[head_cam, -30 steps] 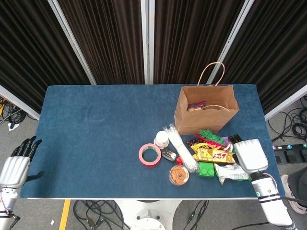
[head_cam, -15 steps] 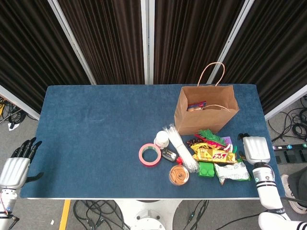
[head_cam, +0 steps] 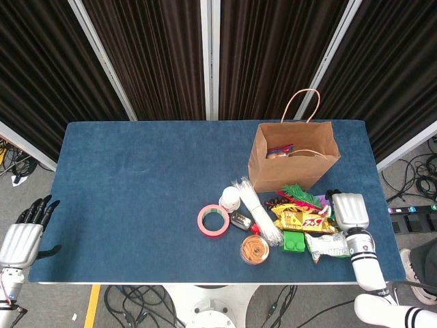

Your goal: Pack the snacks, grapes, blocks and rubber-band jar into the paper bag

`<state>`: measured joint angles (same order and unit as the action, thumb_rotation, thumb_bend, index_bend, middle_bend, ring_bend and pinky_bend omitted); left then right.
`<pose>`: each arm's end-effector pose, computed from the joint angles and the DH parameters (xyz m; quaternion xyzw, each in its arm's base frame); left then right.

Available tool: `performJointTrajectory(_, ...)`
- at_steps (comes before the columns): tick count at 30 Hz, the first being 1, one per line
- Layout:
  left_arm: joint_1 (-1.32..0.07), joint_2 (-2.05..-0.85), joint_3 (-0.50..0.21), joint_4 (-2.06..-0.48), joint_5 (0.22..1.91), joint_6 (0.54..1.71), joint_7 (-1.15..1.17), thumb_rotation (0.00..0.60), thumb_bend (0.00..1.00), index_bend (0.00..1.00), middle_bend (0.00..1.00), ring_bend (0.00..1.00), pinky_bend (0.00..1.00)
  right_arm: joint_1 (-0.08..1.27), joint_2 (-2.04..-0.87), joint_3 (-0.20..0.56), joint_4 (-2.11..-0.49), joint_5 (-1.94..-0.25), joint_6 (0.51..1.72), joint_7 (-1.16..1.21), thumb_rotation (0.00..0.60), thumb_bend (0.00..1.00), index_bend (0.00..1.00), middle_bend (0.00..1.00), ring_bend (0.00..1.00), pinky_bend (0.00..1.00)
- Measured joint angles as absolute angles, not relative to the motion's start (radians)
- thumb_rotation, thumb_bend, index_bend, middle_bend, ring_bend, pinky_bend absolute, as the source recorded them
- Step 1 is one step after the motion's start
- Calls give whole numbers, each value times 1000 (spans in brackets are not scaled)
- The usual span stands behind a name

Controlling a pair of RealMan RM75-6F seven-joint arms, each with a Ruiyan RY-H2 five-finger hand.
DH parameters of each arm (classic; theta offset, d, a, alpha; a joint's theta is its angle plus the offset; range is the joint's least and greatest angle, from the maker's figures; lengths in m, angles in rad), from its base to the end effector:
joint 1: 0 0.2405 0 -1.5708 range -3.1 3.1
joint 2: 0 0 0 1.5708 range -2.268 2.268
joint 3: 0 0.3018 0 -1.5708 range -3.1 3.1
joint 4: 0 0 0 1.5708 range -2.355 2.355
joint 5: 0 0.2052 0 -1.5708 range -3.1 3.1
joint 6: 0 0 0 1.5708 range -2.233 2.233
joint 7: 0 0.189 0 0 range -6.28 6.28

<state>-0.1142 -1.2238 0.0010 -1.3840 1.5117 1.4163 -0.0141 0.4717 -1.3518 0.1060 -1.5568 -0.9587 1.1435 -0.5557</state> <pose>-0.3887 0.2320 0.1469 -0.6401 -0.3770 -0.3306 0.5821 -0.3260 -0.3570 0.0691 0.6705 -0.3899 0.2198 0.5916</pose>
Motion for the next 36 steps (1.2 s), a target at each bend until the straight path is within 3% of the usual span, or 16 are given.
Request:
performJointTrajectory(13,-110,-1223,0,-1377,1506,1418,-27,600,113,124,126,20,209,507,-1416,121,-1504,-882,1096,-602,600,77,399,428,821,835)
performJointTrajectory(26,-111,-1224,2,-1380,1509,1416,-38,600,113,123,126,20,209,509,-1421,117,-1516,-893,1114,-605,600,172,583,540,830,843)
performJointTrajectory(36,-115,-1221,0,-1389,1509,1413,-33,600,112,124,126,20,209,502,-1395,115,-1550,-918,1132,-591,600,208,624,571,831,844)
